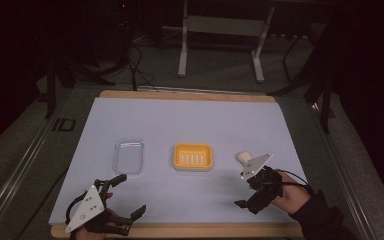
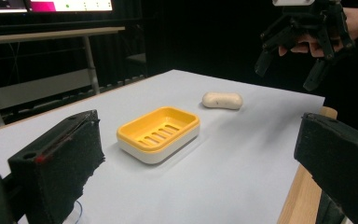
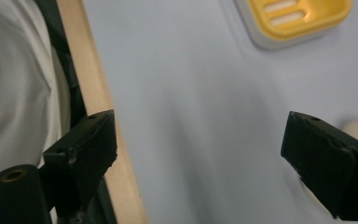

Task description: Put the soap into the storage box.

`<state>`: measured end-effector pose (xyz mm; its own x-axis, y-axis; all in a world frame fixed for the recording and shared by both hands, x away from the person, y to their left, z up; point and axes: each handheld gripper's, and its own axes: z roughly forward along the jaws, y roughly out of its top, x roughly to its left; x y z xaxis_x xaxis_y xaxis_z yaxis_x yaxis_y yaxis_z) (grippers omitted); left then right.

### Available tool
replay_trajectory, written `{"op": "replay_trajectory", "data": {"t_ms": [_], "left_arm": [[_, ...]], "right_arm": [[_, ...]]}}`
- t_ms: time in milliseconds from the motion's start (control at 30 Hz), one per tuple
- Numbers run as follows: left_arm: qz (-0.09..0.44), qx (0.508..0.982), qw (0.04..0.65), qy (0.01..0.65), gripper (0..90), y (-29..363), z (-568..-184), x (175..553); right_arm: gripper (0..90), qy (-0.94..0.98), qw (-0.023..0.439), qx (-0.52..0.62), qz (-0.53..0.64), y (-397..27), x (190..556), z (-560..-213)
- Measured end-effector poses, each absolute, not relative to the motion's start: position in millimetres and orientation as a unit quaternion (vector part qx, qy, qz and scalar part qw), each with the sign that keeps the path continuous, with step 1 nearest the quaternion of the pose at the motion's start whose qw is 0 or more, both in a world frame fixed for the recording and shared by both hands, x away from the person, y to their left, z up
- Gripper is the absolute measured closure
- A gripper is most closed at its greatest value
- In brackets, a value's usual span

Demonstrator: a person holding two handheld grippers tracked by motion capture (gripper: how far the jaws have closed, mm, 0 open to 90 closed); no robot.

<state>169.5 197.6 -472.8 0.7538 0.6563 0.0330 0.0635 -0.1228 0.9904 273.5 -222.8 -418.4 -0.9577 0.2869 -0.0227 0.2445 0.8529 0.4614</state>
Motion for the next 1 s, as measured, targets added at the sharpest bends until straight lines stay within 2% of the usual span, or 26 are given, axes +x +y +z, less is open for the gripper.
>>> {"op": "replay_trajectory", "data": {"t_ms": [1000], "left_arm": [[0.239, 0.713, 0.608, 0.253, 1.1, 197, -473, 169]], "right_arm": [[12.2, 0.988, -0.010, 0.136, 0.077, -203, 292, -426]]}}
